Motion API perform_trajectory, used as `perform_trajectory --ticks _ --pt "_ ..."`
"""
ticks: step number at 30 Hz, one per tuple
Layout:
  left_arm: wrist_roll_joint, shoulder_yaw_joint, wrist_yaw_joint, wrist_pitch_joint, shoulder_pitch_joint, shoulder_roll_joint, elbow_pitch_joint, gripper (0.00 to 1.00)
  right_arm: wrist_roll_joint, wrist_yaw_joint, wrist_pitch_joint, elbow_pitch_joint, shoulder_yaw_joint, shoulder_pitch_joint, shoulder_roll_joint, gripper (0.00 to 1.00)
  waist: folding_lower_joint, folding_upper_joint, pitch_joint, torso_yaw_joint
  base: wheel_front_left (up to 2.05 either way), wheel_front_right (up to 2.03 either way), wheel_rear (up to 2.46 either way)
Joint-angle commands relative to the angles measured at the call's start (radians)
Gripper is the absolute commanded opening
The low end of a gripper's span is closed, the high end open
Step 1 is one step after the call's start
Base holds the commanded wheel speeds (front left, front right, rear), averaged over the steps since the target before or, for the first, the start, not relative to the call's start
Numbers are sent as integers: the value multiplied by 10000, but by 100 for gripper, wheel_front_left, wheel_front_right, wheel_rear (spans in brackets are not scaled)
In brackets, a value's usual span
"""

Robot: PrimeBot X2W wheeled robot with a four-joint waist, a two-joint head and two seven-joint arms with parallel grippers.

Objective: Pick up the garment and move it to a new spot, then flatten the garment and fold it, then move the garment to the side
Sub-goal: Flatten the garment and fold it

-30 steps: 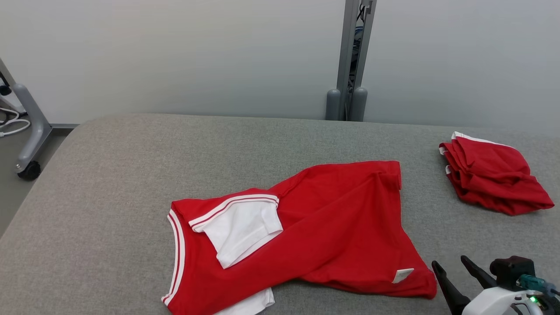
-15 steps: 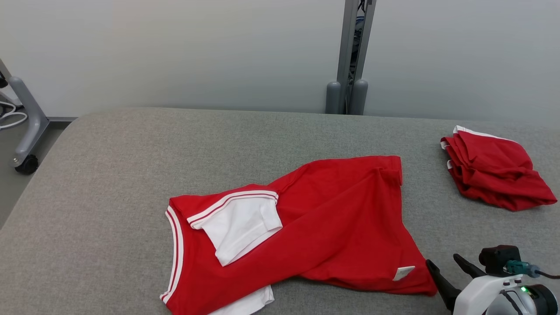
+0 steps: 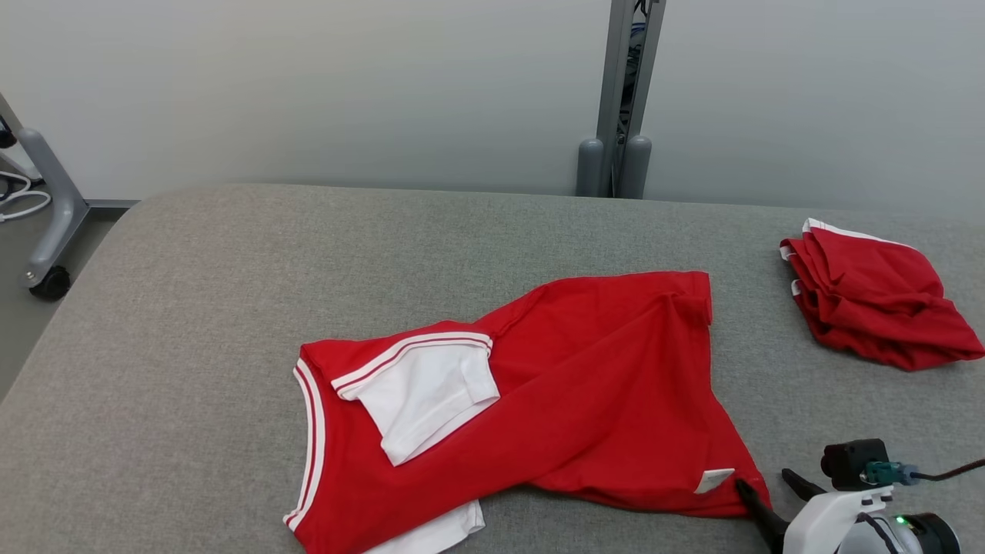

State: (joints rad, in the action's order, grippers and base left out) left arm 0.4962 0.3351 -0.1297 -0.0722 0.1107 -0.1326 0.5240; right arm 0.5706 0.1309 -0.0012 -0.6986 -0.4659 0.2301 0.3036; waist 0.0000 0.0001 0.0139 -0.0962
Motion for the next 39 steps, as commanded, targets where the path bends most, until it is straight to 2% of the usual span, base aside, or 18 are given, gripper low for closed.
perform_trajectory --ticks 1,12,13,14,15,16,23,26,33,39 --pt "62 71 -9 -42 -245 -43 232 100 72 -3 -47 -151 -94 171 29 100 0 -1 -1 -9 0 0 0" --pt "936 792 -1 -348 -1060 137 1720 100 525 -3 -398 -938 -911 674 -184 100 0 -1 13 -48 0 0 0" --pt "1012 963 -1 -241 -1076 172 1798 65 569 -3 -430 -999 -998 718 -195 100 0 -1 14 -48 0 0 0" --pt "1080 1080 -6 -245 -1103 162 1858 38 596 -3 -434 -1038 -1114 741 -215 36 0 -1 15 -56 0 0 0" --pt "1166 1162 -10 -313 -1128 149 1893 18 647 -3 -555 -1068 -1162 795 -227 3 0 -1 19 -63 0 0 0" --pt "1219 1237 -10 -375 -1161 132 1939 0 680 -3 -645 -1120 -1202 831 -211 0 0 -1 26 -74 0 0 0" --pt "1218 1233 1 -1144 -1412 -302 1816 0 906 -3 -1466 -1158 -1360 991 -49 0 0 -1 116 -186 0 0 0" --pt "1096 1109 135 -1440 -1445 -505 1457 0 1150 -3 -1824 -935 -1366 974 109 0 0 -1 176 -237 0 0 0" --pt "696 757 691 -1695 -1201 -1382 -782 0 1696 -3 -1978 334 -1437 770 748 0 0 -1 286 -189 0 0 0" --pt "239 858 830 -975 -1912 -2097 -2721 0 2390 -1 -1556 1854 -1497 1064 1044 0 0 -1 221 -22 0 0 0"
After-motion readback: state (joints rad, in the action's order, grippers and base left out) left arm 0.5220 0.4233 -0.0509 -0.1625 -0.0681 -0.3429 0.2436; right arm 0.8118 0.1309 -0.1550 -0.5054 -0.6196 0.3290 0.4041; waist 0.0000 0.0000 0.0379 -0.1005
